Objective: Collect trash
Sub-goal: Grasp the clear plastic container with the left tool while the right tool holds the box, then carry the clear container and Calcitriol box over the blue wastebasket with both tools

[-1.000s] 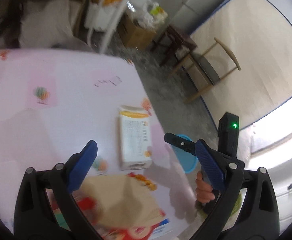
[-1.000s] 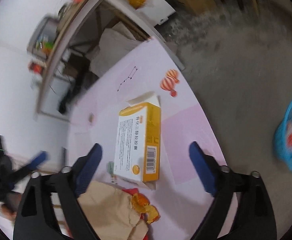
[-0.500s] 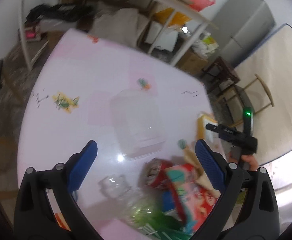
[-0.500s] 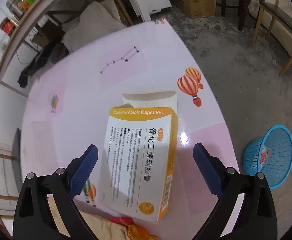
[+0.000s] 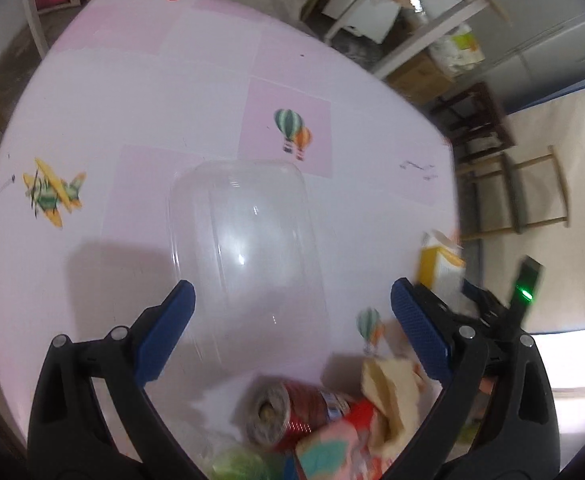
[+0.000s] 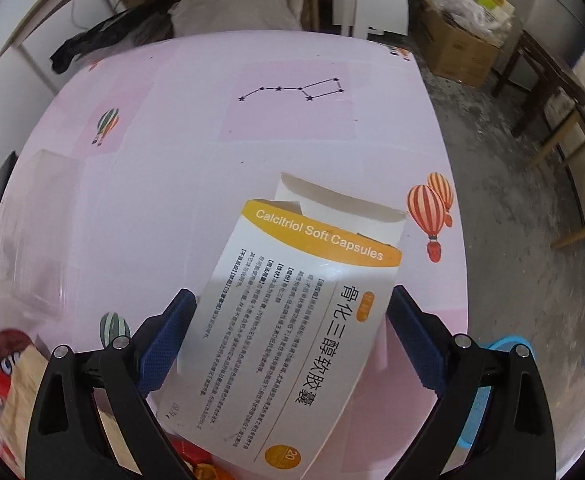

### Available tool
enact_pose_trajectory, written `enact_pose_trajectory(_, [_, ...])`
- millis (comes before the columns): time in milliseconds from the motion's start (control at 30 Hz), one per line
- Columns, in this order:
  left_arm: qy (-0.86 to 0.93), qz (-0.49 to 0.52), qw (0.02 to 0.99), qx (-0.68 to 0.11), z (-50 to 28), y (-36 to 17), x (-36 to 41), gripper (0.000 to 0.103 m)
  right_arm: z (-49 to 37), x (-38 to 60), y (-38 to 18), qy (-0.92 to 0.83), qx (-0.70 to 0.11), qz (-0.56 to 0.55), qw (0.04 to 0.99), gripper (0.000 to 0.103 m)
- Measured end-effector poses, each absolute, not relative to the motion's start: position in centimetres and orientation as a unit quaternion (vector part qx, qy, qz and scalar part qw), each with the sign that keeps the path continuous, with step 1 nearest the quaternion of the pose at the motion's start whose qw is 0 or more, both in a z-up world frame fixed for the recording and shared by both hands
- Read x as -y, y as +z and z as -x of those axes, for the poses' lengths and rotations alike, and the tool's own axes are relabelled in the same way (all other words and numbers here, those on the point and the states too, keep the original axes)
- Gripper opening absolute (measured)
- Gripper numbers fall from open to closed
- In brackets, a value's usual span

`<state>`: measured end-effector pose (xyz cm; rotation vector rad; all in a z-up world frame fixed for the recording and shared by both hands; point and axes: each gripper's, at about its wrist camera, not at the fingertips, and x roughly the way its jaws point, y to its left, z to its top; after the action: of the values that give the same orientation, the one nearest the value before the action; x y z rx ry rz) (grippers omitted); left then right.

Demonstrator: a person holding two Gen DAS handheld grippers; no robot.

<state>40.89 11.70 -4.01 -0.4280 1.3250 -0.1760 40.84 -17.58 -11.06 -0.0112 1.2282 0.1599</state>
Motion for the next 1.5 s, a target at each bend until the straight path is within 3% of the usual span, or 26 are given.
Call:
enact_pose_trajectory(200, [-0.047, 0.140, 0.759, -0.634, -43.2, -6.6, -10.1, 0.094, -40.8, 17.6, -10.9, 0.093, -0.568, 0.005, 0.818, 0.094])
enact_pose_trajectory(433, [-0.052, 0.147, 0.730, -0.665, -44.7, -9.5, -10.2, 0.094, -41.0, 18.8, -9.9, 0.108, -0.560, -0.033, 0.821, 0.094])
enact_pose_trajectory(833, [-0.073, 0.132, 0.748, -0.647, -45.0, -8.9, -10.7, 0.091, -39.8, 19.0, -10.6, 0.111, -0.568, -0.061, 0.813, 0.094])
enact_pose_trajectory(1267, [-0.099, 0.115, 0.832, -0.533, -42.0, -0.4, -11.5, 0.087, -39.6, 17.1, -11.1, 0.085, -0.559, -0.006, 0.825, 0.096])
enact_pose_trajectory(1500, [-0.119, 0.093, 0.869, -0.472, -38.0, 4.7, -11.0, 0.087, -39.4, 17.8, -10.4, 0.087, -0.535, -0.024, 0.840, 0.079])
